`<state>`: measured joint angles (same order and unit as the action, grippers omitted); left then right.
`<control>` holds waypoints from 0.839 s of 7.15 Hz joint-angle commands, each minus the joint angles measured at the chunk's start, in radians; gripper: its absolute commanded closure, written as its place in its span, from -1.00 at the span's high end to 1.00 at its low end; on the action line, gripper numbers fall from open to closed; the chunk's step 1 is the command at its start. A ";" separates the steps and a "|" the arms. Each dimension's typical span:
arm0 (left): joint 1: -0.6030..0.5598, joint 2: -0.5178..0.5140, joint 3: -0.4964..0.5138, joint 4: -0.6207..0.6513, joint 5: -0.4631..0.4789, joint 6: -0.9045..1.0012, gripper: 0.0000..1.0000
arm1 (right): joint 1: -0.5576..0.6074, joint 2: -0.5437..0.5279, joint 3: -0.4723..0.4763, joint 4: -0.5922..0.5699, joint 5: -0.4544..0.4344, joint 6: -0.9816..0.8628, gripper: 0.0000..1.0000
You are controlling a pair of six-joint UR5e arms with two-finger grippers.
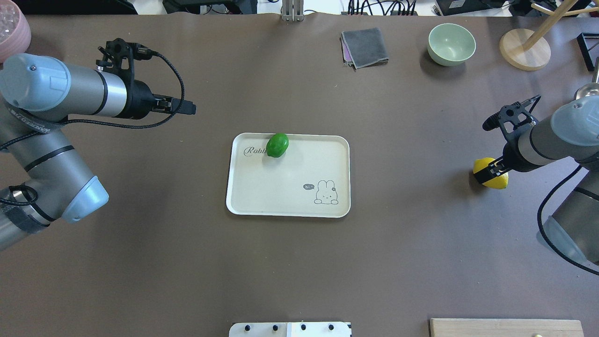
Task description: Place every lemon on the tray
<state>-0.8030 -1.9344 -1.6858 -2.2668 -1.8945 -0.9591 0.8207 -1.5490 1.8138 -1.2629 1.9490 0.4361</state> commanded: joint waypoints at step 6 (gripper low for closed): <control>0.004 0.000 0.005 -0.007 -0.002 -0.010 0.94 | -0.021 0.040 -0.087 -0.001 -0.059 0.013 -0.28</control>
<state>-0.8000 -1.9343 -1.6813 -2.2732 -1.8960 -0.9664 0.8004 -1.5052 1.7236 -1.2634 1.8922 0.4474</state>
